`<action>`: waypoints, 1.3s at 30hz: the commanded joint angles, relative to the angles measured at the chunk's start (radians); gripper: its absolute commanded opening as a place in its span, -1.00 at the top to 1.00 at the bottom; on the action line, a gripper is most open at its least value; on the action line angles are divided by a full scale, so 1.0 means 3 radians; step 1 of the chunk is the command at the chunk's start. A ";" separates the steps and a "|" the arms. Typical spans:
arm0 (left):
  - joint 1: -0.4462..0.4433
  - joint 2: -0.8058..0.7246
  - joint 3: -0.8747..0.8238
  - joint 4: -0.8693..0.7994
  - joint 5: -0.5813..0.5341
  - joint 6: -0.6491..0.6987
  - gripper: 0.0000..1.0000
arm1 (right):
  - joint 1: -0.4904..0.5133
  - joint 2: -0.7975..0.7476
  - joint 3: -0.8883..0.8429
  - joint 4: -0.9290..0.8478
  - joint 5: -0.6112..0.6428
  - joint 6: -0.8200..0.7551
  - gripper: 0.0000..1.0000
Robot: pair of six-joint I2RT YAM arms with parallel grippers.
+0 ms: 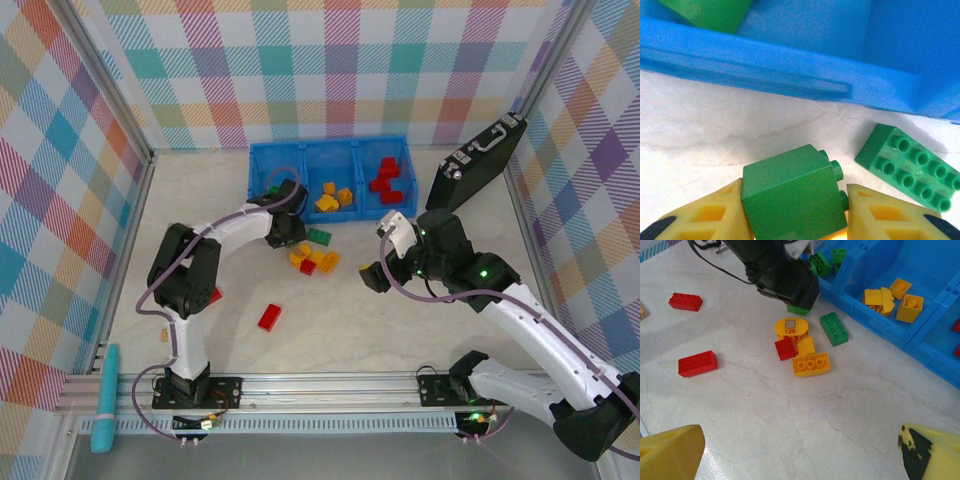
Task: Sort the legos into containers by color
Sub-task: Pick up the lego from the center of the table, then place the lego in the container.
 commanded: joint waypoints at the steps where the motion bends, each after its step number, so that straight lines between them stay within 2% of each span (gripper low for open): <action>1: 0.0012 -0.0242 0.0262 -0.0239 -0.0264 0.0183 0.19 | -0.0013 -0.0046 -0.0026 0.0059 -0.0006 0.0040 -0.98; 7: 0.0111 -0.0228 0.0585 -0.0179 -0.0561 0.0315 0.17 | -0.0013 -0.0089 -0.0062 0.0151 0.0033 0.0025 -0.98; 19: 0.0421 0.0264 0.1041 0.0059 -0.0408 0.0407 0.15 | -0.0013 -0.0191 -0.0011 0.0154 0.0053 -0.0045 -0.98; 26: 0.0463 0.0461 0.1251 -0.0015 -0.0336 0.0441 -0.15 | -0.0013 -0.0200 -0.0060 0.0198 0.0084 -0.0048 -0.98; 32: 0.0459 0.0471 0.1476 -0.0290 -0.0292 0.0731 -0.27 | -0.0012 -0.0208 -0.0067 0.0214 0.0079 -0.0041 -0.98; 39: 0.0256 0.0134 0.1153 -0.0265 -0.0278 0.1335 -0.28 | -0.0013 -0.0244 -0.0096 0.0219 0.0054 -0.0015 -0.98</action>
